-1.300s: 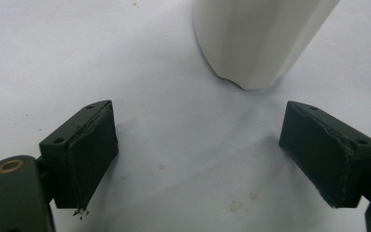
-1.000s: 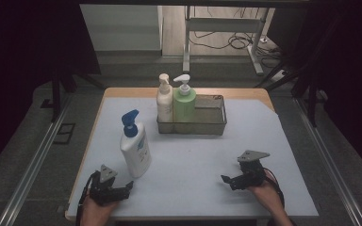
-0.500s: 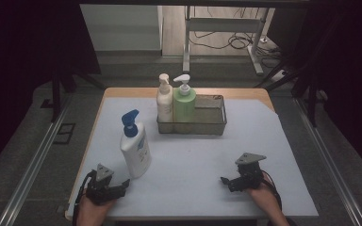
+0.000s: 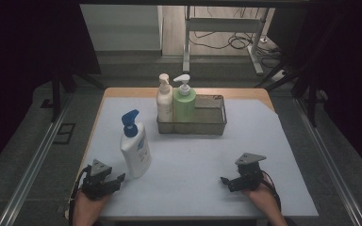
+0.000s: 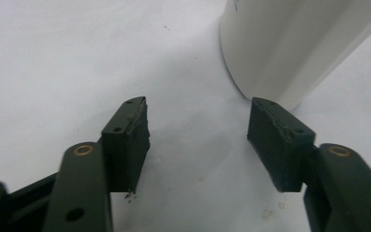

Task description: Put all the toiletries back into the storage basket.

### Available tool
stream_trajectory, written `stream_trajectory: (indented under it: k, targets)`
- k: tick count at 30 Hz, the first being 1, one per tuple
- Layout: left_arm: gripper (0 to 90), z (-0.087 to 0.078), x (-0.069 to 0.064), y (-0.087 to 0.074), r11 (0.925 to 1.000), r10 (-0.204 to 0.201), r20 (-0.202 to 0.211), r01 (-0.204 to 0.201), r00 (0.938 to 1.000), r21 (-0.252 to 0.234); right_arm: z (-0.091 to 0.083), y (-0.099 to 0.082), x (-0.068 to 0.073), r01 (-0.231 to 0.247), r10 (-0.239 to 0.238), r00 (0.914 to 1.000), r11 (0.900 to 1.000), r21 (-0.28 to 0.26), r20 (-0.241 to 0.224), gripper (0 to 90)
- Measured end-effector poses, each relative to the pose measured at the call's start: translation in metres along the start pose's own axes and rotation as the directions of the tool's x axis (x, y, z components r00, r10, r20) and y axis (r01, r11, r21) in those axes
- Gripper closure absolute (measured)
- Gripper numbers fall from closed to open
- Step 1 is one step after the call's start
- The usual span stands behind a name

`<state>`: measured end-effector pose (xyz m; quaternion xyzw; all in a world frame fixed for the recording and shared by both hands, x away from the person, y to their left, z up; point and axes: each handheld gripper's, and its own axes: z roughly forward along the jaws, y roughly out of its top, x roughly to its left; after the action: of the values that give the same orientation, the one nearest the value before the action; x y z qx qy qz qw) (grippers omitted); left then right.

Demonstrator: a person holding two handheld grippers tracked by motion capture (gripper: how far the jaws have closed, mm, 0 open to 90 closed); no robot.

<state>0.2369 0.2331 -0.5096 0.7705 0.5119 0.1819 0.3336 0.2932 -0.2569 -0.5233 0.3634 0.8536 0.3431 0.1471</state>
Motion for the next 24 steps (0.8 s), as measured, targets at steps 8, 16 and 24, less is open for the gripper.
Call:
stream_trajectory:
  k: [8, 16, 24]
  targets:
    - [44.9, 0.009, 0.007, 0.013, 0.9994, 0.034, -0.01, -0.034, 0.9994, -0.009, 0.0, 0.0, 0.0, 0.0, 0.0, 1.0, 1.0, 0.0, -0.001, 0.0]
    - [56.1, 0.02, 0.006, 0.033, 0.9985, 0.051, 0.024, -0.051, 0.9984, -0.021, 0.0, 0.0, 0.0, 0.002, -0.002, 1.0, 1.0, 0.001, 0.0, 0.0]
    - [62.2, 0.032, 0.009, 0.032, 0.9988, 0.046, 0.049, -0.045, 0.9978, -0.015, 0.0, 0.001, 0.0, -0.001, 0.001, 1.0, 1.0, 0.006, -0.001, 0.0]
